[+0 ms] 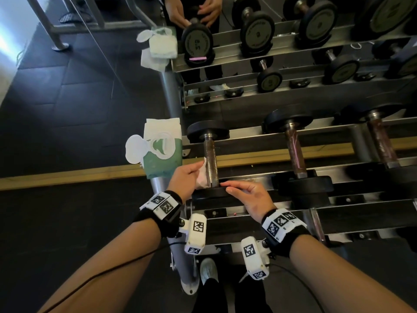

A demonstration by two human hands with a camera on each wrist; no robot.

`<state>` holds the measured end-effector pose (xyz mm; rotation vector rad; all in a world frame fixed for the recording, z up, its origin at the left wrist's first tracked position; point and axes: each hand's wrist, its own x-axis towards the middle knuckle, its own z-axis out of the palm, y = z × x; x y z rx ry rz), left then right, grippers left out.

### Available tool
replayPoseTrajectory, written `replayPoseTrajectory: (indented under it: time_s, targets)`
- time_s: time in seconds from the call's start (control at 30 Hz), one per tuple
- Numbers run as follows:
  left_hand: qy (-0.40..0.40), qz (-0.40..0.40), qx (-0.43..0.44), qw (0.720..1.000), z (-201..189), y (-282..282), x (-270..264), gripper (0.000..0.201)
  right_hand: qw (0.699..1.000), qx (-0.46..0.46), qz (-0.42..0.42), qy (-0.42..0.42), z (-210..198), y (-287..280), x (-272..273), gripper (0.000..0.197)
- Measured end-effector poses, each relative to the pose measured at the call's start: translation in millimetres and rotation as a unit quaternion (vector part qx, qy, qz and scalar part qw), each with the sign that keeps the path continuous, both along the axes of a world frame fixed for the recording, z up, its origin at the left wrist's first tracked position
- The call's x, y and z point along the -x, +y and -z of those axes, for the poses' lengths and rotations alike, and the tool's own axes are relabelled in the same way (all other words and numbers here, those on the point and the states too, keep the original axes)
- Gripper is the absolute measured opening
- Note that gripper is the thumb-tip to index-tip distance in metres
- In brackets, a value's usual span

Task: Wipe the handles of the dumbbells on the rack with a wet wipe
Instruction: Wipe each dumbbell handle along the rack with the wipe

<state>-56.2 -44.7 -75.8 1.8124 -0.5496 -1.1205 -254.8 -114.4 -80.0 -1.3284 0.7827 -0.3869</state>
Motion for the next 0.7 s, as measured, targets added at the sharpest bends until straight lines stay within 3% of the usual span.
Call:
replayPoseTrajectory:
  time_s: [0.07,0.17,0.27,0.33,0.43,0.7]
  targets:
    - [0.037,-0.007,0.005,0.999,-2,2,-5,0.033,1.000,0.005,-0.004,0.006,1,-1,1,0.023]
    - [0.087,-0.087,0.040,0.992,-6,-10,-5,0.021,1.000,0.001,-0.008,0.004,3,-2,2,0.022]
    - [0.114,-0.147,0.076,0.980,-9,-34,-6,0.045,1.000,0.007,-0.010,-0.002,4,-2,1,0.023]
    - [0.120,-0.144,0.078,0.979,-7,-45,-3,0.046,1.000,0.009,-0.008,-0.007,4,-2,1,0.023]
    - [0.058,-0.115,0.053,0.990,2,-43,2,0.036,1.000,0.005,-0.006,-0.004,4,-2,0,0.023]
    - [0.094,-0.062,0.011,0.994,2,-18,3,0.037,1.000,-0.013,-0.001,0.007,3,-2,3,0.021]
